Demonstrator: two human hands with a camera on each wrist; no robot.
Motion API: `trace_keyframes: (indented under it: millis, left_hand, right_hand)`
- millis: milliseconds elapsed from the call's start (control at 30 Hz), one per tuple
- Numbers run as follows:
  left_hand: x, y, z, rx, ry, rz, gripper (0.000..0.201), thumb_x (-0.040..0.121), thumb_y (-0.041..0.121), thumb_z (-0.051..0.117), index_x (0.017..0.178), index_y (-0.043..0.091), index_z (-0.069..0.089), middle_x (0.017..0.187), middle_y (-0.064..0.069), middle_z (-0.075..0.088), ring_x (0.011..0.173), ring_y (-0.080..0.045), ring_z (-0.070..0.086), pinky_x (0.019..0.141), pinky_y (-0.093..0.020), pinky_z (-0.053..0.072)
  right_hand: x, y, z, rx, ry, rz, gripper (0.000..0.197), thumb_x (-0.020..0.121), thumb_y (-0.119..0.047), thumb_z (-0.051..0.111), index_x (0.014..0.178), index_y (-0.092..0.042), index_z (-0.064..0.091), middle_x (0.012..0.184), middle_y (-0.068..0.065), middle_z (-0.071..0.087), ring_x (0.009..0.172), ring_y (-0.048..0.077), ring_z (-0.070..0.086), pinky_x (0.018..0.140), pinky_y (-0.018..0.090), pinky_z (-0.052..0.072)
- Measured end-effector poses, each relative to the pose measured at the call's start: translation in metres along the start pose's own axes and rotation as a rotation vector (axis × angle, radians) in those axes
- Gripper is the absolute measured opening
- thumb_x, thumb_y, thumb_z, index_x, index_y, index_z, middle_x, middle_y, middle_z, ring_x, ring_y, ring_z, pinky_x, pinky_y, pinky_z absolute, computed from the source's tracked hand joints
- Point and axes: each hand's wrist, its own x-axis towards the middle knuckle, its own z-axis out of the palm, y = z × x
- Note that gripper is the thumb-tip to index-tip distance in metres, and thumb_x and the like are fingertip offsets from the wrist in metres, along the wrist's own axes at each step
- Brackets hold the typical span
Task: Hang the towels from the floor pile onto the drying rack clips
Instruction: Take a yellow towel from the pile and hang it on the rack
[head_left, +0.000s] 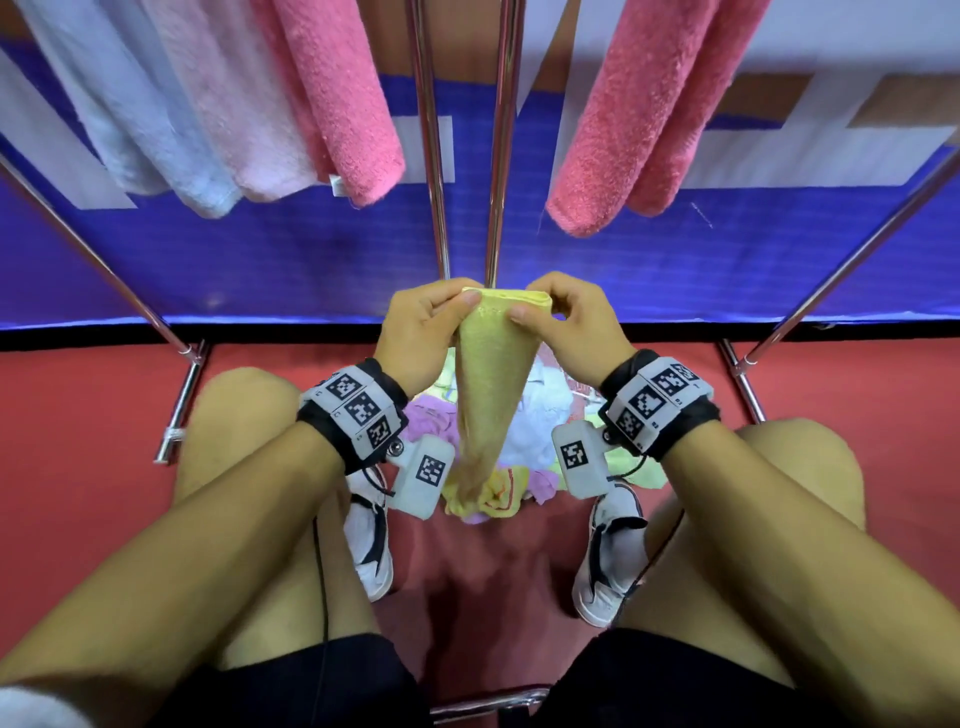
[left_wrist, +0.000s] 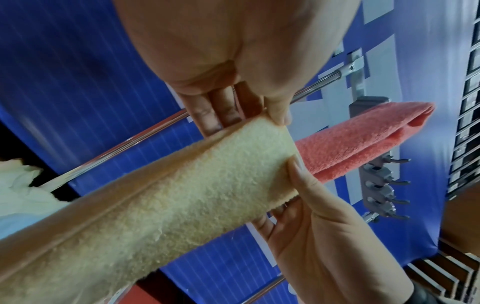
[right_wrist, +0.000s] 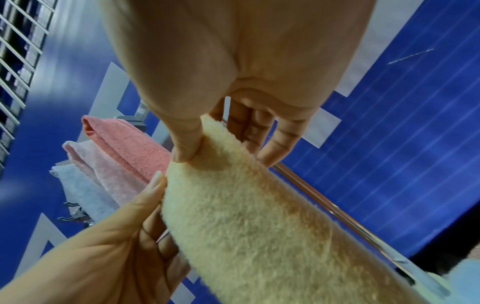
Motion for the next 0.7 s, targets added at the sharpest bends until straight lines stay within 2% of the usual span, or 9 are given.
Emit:
trace_keyframes:
  millis: [33,100,167,267,367,467,567,633,700]
  left_hand:
    - [0.001,0.008,-0.003,0.000,0.003,0.018,0.021,0.100,0.010,0.054,0.099,-0.004,0.069,0.077,-0.012,0.051,0.071,-0.019,0.047,0.064,-0.031,0.047]
    - [0.004,0.031,-0.007,-0.005,0.024,0.064,0.018,0.099,0.012,0.056,0.095,0.008,0.073,0.078,-0.011,0.056,0.071,-0.019,0.052,0.066,-0.034,0.048]
    - [0.007,0.059,-0.011,0.002,0.055,0.121,0.019,0.099,0.010,0.056,0.093,0.017,0.073,0.082,-0.010,0.061,0.073,-0.018,0.055,0.067,-0.034,0.050]
    - [0.011,0.102,-0.016,0.021,0.084,0.207,0.019,0.099,0.010,0.056,0.092,0.020,0.072,0.080,-0.008,0.061,0.067,-0.012,0.054,0.066,-0.033,0.050]
    - [0.014,0.147,-0.024,0.034,0.101,0.262,0.014,0.093,0.024,0.061,0.098,0.019,0.073,0.088,-0.005,0.068,0.079,-0.015,0.061,0.078,-0.051,0.056]
    - [0.020,0.194,-0.030,0.025,0.109,0.336,0.017,0.088,0.029,0.062,0.097,0.020,0.074,0.094,-0.004,0.071,0.089,-0.019,0.064,0.089,-0.054,0.054]
    - [0.025,0.244,-0.030,0.012,0.121,0.421,0.015,0.095,0.019,0.061,0.103,0.012,0.071,0.093,-0.004,0.070,0.088,-0.017,0.064,0.085,-0.044,0.057]
    - [0.031,0.268,-0.029,-0.015,0.137,0.454,0.014,0.099,0.011,0.057,0.105,0.009,0.069,0.088,-0.002,0.069,0.081,-0.012,0.064,0.076,-0.033,0.057]
    - [0.035,0.291,-0.027,-0.046,0.147,0.482,0.015,0.100,0.010,0.054,0.102,0.010,0.069,0.085,0.000,0.069,0.078,-0.011,0.064,0.072,-0.028,0.056]
  right_hand:
    - [0.001,-0.008,0.000,0.018,0.005,0.001,0.022,0.087,-0.013,0.072,0.075,-0.021,0.056,0.067,-0.005,0.052,0.063,0.006,0.048,0.064,0.021,0.044]
    - [0.005,-0.031,-0.001,0.058,0.019,-0.011,0.023,0.090,-0.012,0.069,0.076,-0.020,0.052,0.064,-0.003,0.050,0.057,0.009,0.046,0.053,0.025,0.043]
    - [0.011,-0.057,-0.005,0.063,0.054,-0.071,0.024,0.090,-0.008,0.068,0.076,-0.019,0.052,0.062,-0.005,0.051,0.054,0.002,0.045,0.051,0.019,0.040]
    - [0.022,-0.103,-0.016,0.070,0.094,-0.157,0.023,0.088,-0.007,0.070,0.076,-0.018,0.054,0.065,-0.007,0.055,0.056,-0.003,0.048,0.055,0.015,0.040]
    - [0.029,-0.150,-0.029,0.067,0.141,-0.241,0.022,0.084,-0.011,0.074,0.076,-0.019,0.056,0.067,-0.007,0.058,0.059,-0.002,0.051,0.057,0.017,0.043]
    - [0.035,-0.195,-0.042,0.070,0.167,-0.302,0.022,0.085,-0.010,0.075,0.075,-0.018,0.057,0.063,-0.012,0.057,0.057,-0.002,0.050,0.056,0.017,0.043]
    - [0.042,-0.243,-0.055,0.062,0.217,-0.372,0.024,0.085,-0.010,0.074,0.073,-0.018,0.056,0.052,-0.018,0.056,0.052,-0.007,0.047,0.052,0.013,0.040]
    - [0.045,-0.269,-0.062,0.077,0.256,-0.406,0.023,0.084,-0.011,0.075,0.073,-0.017,0.056,0.057,-0.015,0.055,0.052,-0.007,0.047,0.053,0.013,0.042]
    - [0.048,-0.292,-0.065,0.098,0.278,-0.428,0.022,0.084,-0.012,0.075,0.074,-0.017,0.056,0.063,-0.010,0.054,0.054,-0.007,0.047,0.055,0.014,0.043]
